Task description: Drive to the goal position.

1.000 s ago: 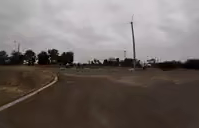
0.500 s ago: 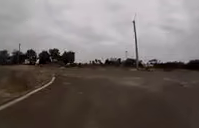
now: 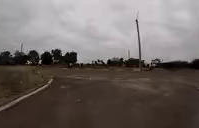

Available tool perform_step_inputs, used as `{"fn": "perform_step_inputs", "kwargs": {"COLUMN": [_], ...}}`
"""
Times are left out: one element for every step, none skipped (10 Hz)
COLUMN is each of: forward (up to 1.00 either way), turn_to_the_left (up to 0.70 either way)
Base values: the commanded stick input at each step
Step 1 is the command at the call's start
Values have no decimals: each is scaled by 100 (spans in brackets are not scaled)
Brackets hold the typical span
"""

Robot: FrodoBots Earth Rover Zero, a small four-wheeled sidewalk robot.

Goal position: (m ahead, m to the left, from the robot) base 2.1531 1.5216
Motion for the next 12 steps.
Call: {"fn": "perform_step_inputs", "kwargs": {"forward": [85, 85, 85, 85, 85, 85, 85, 85, 85, 85, 85, 85], "turn_to_the_left": [0, 0, 0, 0, 0, 5, 22, 34, 34, 34, 34, 34]}}
